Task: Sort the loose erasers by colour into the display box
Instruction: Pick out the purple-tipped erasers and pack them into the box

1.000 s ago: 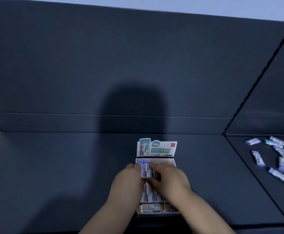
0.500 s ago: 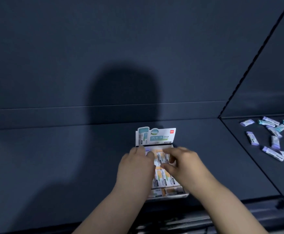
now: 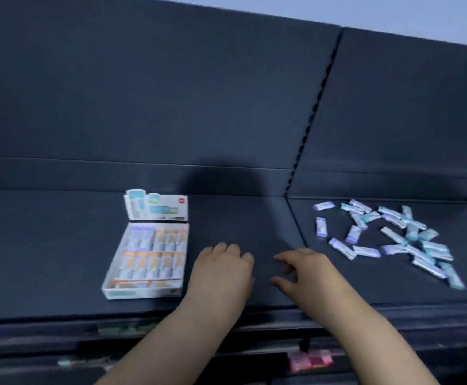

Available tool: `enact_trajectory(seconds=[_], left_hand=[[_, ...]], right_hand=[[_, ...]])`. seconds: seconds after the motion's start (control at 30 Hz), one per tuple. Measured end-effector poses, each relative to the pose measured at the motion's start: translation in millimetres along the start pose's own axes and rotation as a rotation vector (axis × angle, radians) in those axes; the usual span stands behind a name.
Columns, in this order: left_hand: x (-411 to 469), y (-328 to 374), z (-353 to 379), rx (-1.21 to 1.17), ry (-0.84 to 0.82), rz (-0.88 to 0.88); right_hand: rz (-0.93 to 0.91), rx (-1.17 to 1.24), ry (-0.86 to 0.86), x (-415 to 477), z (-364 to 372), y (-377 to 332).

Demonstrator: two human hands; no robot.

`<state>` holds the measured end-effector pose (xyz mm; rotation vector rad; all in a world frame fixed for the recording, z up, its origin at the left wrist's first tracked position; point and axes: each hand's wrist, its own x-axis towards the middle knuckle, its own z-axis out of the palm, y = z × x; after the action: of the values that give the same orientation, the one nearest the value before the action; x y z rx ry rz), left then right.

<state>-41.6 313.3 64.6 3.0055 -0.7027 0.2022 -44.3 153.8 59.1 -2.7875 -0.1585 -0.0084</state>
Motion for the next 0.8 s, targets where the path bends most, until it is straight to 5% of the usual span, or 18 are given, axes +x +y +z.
enact_trajectory(seconds=[0.3, 0.8], left_hand=[[10.2, 102.4, 23.8, -0.041, -0.078, 0.008], [85.8, 106.5, 52.1, -0.167, -0.129, 0.068]], right_hand=[[0.092, 0.004, -0.073, -53.9, -23.7, 102.0], [0.272, 0.062, 0.016, -27.6, -24.5, 151.2]])
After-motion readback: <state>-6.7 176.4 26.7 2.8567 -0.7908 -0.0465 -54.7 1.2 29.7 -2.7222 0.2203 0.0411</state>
